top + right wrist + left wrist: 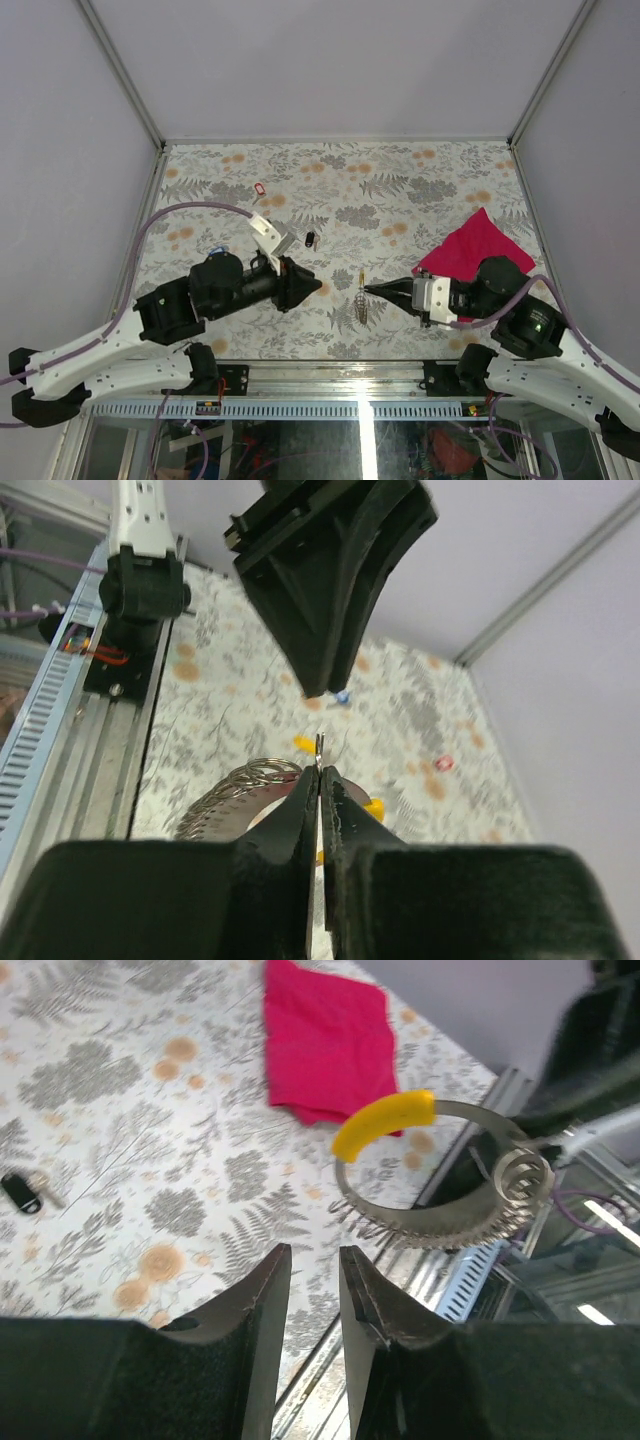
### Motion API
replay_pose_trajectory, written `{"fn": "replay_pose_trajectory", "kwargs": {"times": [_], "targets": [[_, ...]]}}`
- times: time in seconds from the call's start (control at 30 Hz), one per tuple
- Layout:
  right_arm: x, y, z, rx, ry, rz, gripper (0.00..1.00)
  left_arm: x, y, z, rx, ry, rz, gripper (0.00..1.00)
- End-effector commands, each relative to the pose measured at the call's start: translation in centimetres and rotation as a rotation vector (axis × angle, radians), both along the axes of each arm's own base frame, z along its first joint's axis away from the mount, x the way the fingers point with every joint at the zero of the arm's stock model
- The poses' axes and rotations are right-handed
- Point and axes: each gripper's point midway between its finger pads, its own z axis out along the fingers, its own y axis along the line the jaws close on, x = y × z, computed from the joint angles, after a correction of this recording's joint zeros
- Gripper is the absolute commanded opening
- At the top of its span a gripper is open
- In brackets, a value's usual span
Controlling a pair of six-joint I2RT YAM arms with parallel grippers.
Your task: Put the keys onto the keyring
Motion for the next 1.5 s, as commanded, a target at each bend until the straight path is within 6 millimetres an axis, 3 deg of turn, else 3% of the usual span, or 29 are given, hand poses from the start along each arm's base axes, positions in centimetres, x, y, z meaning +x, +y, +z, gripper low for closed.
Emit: {"fn": "replay_pose_trajectory", "kwargs": {"times": [0.0, 0.3, 0.5, 0.63, 1.0, 1.47], "targets": [[1.1, -0.9, -2.7, -0.066, 0.157, -0.112, 0.00, 3.1, 1.2, -2.6, 0.060, 0.065, 0.141, 0.28], [2.4, -1.2, -7.4, -0.123, 0.359, -0.244, 0.00, 9.8, 4.7, -7.9, 0.139, 0.238, 0.371, 0.33], [2.9, -2.1, -9.1, -0.170, 0.414, -0.315, 0.00, 13.2, 6.7, -11.8, 0.156, 0.330, 0.458, 0.38], [4.0, -3.5, -10.2, -0.254, 0.502, -0.458, 0.00, 15.1, 9.2, -14.8, 0.195, 0.380, 0.566, 0.38], [3.9, -3.2, -11.3, -0.300, 0.626, -0.497, 0.01, 17.8, 15.2, -20.2, 0.260, 0.479, 0.766, 0.41], [3.3, -2.3, -12.8, -0.414, 0.732, -0.490, 0.00, 19.5, 15.2, -24.5, 0.296, 0.569, 0.703, 0.41]]}}
